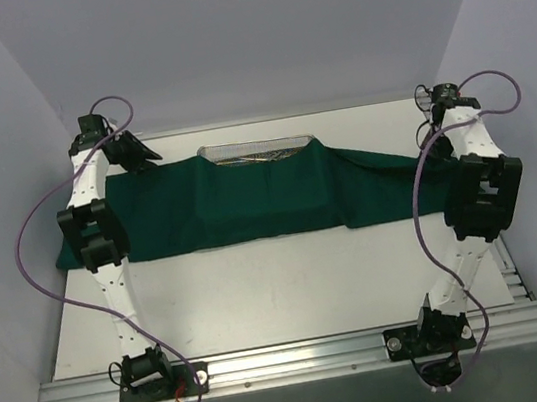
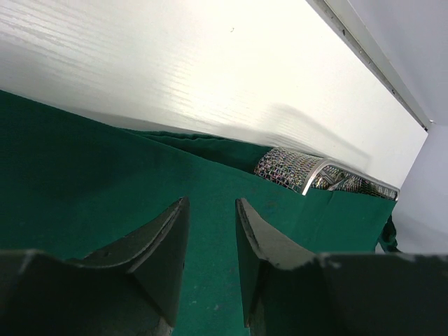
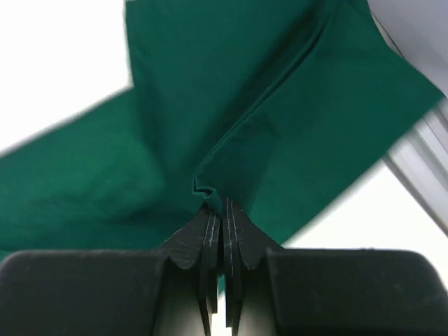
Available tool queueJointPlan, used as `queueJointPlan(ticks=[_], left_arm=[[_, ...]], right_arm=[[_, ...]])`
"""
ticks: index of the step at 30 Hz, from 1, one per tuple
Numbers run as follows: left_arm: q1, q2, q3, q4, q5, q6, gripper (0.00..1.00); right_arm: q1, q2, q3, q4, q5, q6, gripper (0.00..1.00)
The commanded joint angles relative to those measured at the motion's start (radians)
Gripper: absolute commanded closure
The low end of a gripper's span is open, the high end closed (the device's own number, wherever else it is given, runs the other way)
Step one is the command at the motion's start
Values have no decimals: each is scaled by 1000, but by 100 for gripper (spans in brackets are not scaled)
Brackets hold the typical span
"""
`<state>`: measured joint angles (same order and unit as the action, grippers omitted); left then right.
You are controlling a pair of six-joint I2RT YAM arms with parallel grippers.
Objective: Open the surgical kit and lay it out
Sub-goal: Open the surgical kit at the center of the board.
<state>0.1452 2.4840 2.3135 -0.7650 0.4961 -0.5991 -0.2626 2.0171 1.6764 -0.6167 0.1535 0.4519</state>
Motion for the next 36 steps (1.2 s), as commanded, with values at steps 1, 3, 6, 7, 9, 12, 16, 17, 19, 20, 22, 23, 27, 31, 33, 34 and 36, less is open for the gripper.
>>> queueJointPlan(ticks=[1,3,6,7,9,12,16,17,19,20,22,23,27,31,33,34,36], left_arm=[[17,0,1,36,27,-5,59],[19,4,4,41,28,-8,59],[21,10,7,44,32,-13,59],[21,12,7,44,33,-13,59],[21,18,9,46,35,-14,59],[21,19,7,43,33,-10,59],[21,19,9,43,33,-10,59],[21,19,7,41,33,-10,59],[19,13,4,41,33,-8,59],[19,12,4,43,32,-7,59],[19,7,3,41,30,-5,59],[19,4,0,39,29,-4,59],[17,-5,-14,44,28,-5,59],[16,-17,-42,66,35,-18,59],[16,-27,-63,82,36,-21,59],[16,-28,-69,87,41,-24,59],[16,-31,-80,98,42,-30,59]], right_arm=[[-9,-170,-88,-118,-5,39,100],[-7,-213,-193,-127,-46,59,100],[0,-294,-344,-143,-93,111,97],[3,-338,-386,-127,-113,132,90],[10,-377,-493,-118,-141,154,78],[2,-419,-550,-98,-190,169,58],[-30,-336,-384,-69,-172,108,41],[-36,-310,-332,-71,-157,93,42],[-56,-215,-224,-64,-118,67,44],[-64,-189,-123,-58,-102,64,45],[-76,-99,-34,-29,-95,65,47],[-78,-69,55,-28,-85,65,48],[-70,81,247,-18,-56,56,47],[-44,201,350,3,-37,25,41],[-30,232,379,6,-17,11,40],[-26,253,394,20,1,4,39],[-18,267,393,50,4,-18,39]])
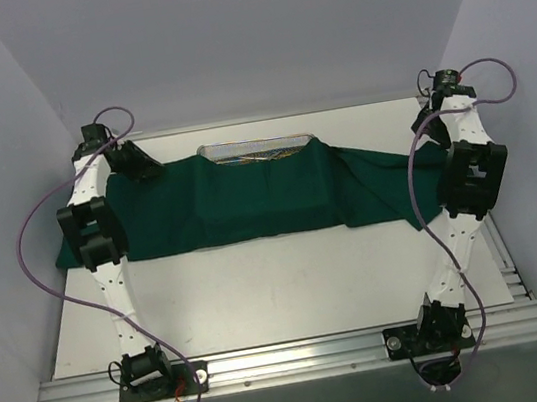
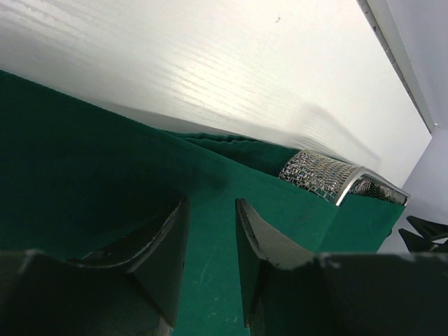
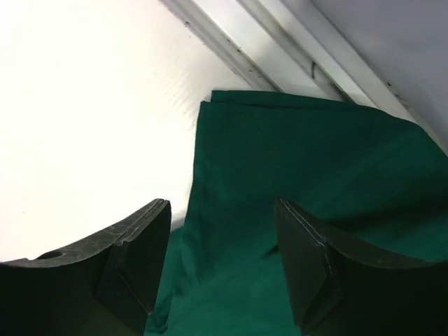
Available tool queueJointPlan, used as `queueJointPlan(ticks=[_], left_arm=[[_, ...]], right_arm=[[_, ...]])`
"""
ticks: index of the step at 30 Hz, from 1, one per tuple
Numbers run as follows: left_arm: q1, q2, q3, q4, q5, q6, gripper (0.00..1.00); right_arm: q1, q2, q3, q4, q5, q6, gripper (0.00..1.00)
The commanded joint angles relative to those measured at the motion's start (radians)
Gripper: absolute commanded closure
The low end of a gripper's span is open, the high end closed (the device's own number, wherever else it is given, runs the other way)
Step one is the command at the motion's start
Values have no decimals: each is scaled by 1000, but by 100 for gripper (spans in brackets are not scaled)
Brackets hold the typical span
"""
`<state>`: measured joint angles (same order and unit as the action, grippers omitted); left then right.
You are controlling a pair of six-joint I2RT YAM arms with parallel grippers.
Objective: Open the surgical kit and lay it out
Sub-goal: Open the surgical kit at the center of the board.
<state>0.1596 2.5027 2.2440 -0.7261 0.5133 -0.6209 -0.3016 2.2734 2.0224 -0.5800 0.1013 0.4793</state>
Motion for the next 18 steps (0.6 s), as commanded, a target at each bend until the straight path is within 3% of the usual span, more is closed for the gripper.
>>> queueJointPlan(ticks=[1,3,5,6,7,9,13,18], left_arm=[[0,-48,-15,60,30,-11,59],[-2,-51,-20,65,31,-11,59],[-3,-51,-27,67,31,-11,59],[-3,-51,-27,70,31,-11,59],[-5,-50,-29,68,33,-11,59],[-5,-51,-29,67,30,-10,59],[-5,-45,-26,67,28,-11,59],[-5,-38,-9,60,25,-11,59]], right_arm=[[22,23,41,41,69,-51,40],[24,35,36,64,77,-64,46],[25,43,21,104,71,-70,59],[25,44,15,115,69,-71,66],[25,47,13,121,69,-70,83],[25,48,-2,129,75,-68,94],[16,54,-30,137,83,-58,100],[7,90,-50,138,81,-44,100]])
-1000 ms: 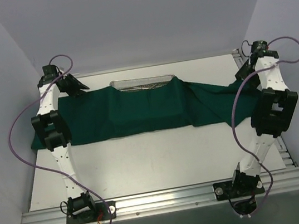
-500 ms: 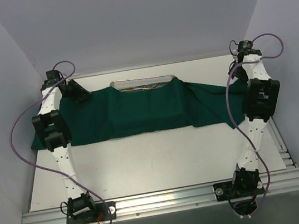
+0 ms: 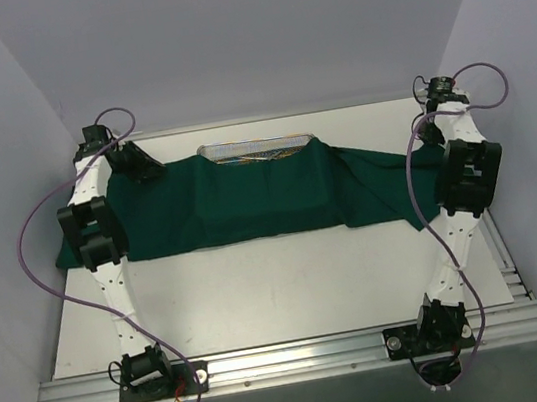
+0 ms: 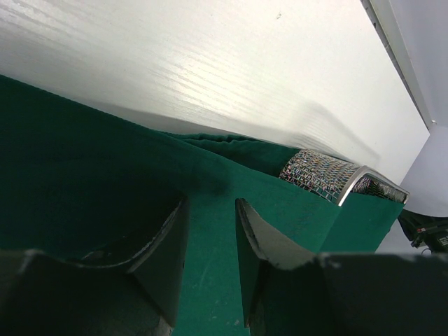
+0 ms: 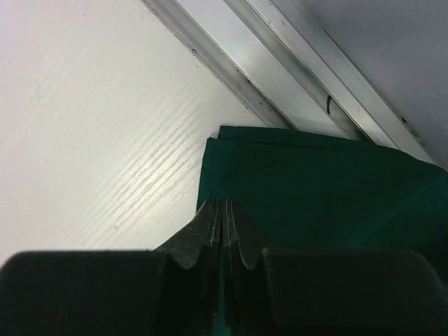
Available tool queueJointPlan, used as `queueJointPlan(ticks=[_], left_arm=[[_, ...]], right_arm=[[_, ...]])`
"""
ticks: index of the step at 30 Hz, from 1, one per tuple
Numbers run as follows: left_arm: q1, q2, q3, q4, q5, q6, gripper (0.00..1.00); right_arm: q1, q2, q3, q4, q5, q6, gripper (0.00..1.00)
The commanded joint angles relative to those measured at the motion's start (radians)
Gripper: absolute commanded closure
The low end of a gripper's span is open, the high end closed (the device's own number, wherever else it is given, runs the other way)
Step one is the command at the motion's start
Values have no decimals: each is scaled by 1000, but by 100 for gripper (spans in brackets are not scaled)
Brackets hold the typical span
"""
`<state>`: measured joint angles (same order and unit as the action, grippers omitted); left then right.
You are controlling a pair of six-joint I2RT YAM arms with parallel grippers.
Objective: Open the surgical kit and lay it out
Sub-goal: Open the surgical kit at the center of the board.
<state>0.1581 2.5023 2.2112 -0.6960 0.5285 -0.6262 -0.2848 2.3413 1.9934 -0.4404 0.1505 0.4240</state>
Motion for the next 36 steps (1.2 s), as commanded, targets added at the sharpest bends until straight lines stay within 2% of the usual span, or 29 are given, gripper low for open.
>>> queueJointPlan(ticks=[1,10,20,26,32,33,35,36], left_arm=[[-3,-36,25,27,10,-6,59],[-3,-71,-19,10,-15,16,59],[-3,-146,-76,0,-47,29,59],[-5,-158,-82,-5,-61,37,59],[-6,-169,-84,-10,-71,45,59],[-6,-169,-81,-11,-70,48,59],[-6,-168,-68,-23,-70,52,59],[-8,-169,-65,-28,-70,56,59]], right_arm=[[-13,29,-22,3,34,12,100],[-30,137,33,28,0,18,100],[-70,297,185,61,-22,19,100],[-79,358,314,75,-77,33,95],[-53,254,329,65,-131,35,74],[-38,206,326,51,-131,33,66],[-22,150,306,37,-131,24,57],[-14,94,295,22,-129,10,48]])
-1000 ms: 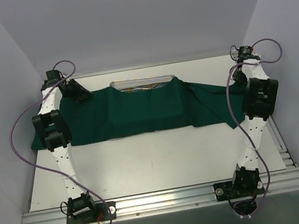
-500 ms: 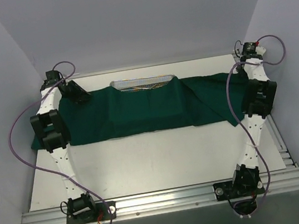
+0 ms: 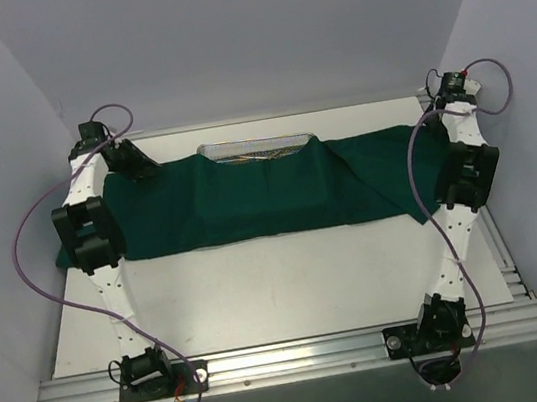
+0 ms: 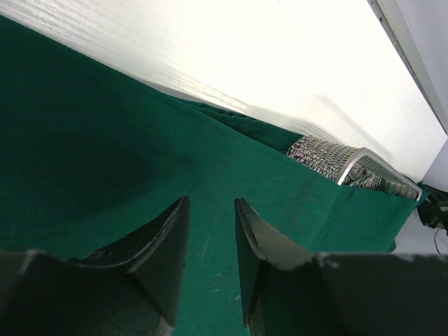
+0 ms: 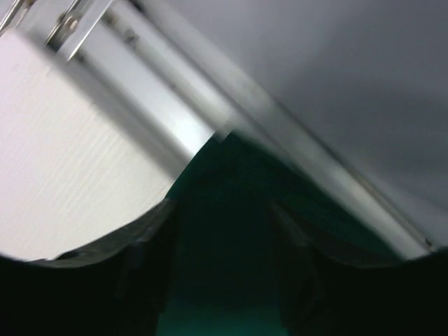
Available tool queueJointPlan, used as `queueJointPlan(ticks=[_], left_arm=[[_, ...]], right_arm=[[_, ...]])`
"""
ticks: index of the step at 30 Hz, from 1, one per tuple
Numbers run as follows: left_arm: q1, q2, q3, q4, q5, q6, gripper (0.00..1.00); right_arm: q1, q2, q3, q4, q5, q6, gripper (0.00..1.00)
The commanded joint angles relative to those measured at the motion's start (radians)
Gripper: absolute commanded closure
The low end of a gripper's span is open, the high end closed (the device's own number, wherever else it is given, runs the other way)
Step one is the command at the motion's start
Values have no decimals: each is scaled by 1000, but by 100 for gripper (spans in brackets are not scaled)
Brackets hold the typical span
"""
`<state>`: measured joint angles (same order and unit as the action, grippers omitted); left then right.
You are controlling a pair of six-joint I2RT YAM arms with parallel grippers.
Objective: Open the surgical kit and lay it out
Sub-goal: Open the surgical kit at the center of the board.
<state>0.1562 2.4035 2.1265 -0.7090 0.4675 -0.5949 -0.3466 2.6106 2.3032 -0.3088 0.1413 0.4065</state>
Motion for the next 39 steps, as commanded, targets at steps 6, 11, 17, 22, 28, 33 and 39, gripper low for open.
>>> queueJointPlan(ticks=[6,11,17,22,28,33,39], left_arm=[[-6,-75,52,-69,-33,49,58],[-1,-73,99,-130,-73,86,55],[-3,-86,70,-98,-73,84,50],[-6,-106,26,-72,-63,95,49],[-6,-139,0,-72,-61,101,49],[-6,-156,-14,-73,-56,103,50],[-6,-185,-51,-61,-56,101,50]], right_arm=[[46,-363,-145,-235,-104,72,32],[37,-498,-357,-360,-206,166,29],[1,-757,-764,-391,-233,161,29],[-55,-886,-994,-352,-273,117,31],[-58,-888,-1131,-276,-307,121,43],[-55,-880,-1197,-230,-309,120,46],[-45,-865,-1222,-228,-253,118,55]])
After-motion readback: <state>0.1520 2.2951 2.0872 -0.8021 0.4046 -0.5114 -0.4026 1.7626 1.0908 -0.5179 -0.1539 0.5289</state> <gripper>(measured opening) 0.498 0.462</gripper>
